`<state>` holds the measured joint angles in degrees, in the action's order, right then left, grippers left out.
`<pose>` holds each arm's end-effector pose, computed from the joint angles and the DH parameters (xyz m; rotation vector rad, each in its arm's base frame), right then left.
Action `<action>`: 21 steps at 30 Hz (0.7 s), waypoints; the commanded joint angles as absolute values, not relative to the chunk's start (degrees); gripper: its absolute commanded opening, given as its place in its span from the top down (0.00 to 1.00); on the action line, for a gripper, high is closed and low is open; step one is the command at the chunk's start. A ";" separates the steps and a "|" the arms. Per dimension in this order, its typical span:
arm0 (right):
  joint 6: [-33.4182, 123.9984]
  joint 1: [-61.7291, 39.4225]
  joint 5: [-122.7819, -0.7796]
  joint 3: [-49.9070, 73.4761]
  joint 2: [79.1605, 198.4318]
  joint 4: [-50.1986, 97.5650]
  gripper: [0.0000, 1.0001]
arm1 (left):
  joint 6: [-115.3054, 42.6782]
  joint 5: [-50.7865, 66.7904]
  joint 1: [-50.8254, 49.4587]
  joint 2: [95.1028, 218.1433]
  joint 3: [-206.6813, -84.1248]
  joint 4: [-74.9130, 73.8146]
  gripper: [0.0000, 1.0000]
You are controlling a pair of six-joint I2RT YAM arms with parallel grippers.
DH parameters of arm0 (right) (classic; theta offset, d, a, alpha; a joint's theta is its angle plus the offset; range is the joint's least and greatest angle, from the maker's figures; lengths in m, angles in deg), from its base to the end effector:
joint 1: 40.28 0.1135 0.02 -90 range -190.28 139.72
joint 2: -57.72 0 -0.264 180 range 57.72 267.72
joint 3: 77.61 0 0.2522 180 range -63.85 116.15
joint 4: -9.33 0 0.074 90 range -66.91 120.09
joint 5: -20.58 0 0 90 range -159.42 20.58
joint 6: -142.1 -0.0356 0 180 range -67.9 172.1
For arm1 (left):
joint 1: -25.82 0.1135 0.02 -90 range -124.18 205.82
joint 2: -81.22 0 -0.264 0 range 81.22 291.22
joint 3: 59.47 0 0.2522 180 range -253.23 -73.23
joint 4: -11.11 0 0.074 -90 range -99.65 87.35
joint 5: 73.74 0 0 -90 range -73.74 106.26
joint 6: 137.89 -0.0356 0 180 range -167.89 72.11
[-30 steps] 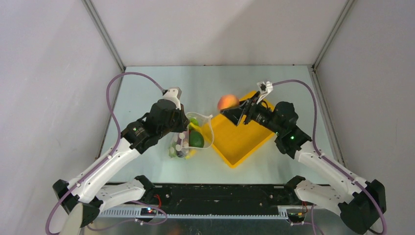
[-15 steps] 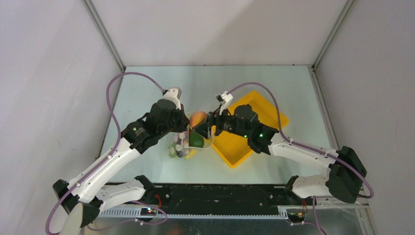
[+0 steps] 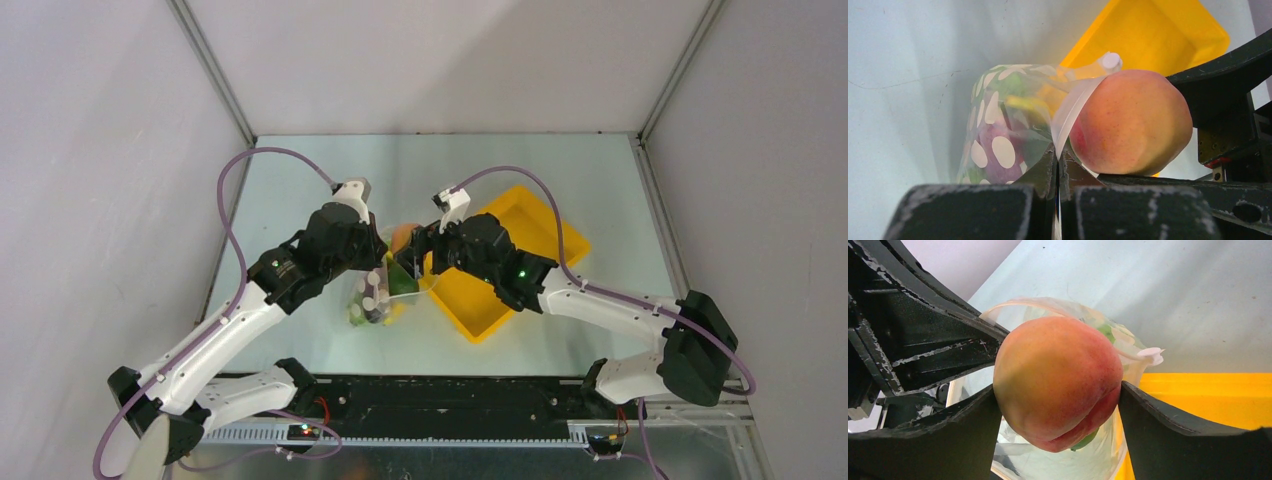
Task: Place the food in the zip-top bag and seal the zipper
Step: Place the fake fruit in the zipper food storage bag.
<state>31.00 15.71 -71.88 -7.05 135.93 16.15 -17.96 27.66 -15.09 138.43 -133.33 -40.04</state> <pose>0.1814 0.2662 0.3110 -0.5452 1.8415 0.8947 0.1621 -0.1312 0.3460 0.0954 2.1996 -0.4916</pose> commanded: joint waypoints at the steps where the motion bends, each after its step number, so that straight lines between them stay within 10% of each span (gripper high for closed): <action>1: 31.63 16.10 -73.18 -4.43 135.38 15.68 0.11 | -17.93 28.11 -15.12 136.85 -133.39 -37.84 1.00; 21: 31.66 17.10 -78.34 -3.47 126.18 22.41 0.00 | -18.01 28.20 -15.14 137.00 -133.60 -37.70 1.00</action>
